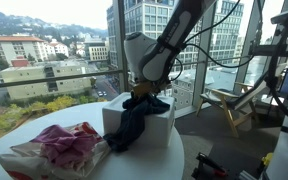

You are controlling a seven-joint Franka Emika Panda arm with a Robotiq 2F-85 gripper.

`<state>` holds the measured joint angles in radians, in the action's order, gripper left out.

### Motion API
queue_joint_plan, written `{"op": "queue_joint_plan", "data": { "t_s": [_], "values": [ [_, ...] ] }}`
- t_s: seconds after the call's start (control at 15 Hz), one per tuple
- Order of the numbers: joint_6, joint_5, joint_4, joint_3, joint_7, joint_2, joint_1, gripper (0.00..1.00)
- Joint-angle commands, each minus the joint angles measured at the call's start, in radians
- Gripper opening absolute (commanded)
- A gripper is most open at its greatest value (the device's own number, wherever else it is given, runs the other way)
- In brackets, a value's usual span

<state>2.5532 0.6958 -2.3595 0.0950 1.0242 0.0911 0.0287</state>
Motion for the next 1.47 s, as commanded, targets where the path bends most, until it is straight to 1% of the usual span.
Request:
{"op": "queue_joint_plan", "data": {
  "t_s": [0.0, 0.07, 0.13, 0.2, 0.27, 0.6, 0.73, 0.8, 0.93, 1.0, 1.07, 1.27, 1.4],
  "values": [
    [0.124, 0.064, -0.034, 0.021, 0.052, 0.006, 0.009, 1.00],
    [0.149, 0.070, -0.040, 0.024, 0.050, 0.011, 0.009, 0.75],
    [0.165, 0.059, -0.046, 0.025, 0.041, 0.015, 0.008, 0.75],
    [0.180, 0.048, -0.052, 0.025, 0.032, 0.017, 0.006, 0.68],
    [0.186, 0.044, -0.057, 0.024, 0.027, 0.018, 0.004, 0.58],
    [0.209, 0.029, -0.064, 0.002, -0.007, 0.008, 0.003, 0.20],
    [0.209, 0.014, -0.065, -0.010, -0.036, -0.009, 0.001, 0.07],
    [0.194, 0.014, -0.061, -0.017, -0.049, -0.030, -0.002, 0.02],
    [0.149, 0.020, -0.054, -0.028, -0.072, -0.085, -0.008, 0.00],
    [0.111, 0.012, -0.041, -0.035, -0.097, -0.119, -0.010, 0.03],
    [0.089, -0.003, -0.029, -0.037, -0.125, -0.148, -0.015, 0.03],
    [-0.060, -0.036, 0.045, -0.070, -0.205, -0.236, -0.013, 0.03],
    [-0.133, -0.032, 0.110, -0.097, -0.250, -0.284, -0.006, 0.03]
  ]
}}
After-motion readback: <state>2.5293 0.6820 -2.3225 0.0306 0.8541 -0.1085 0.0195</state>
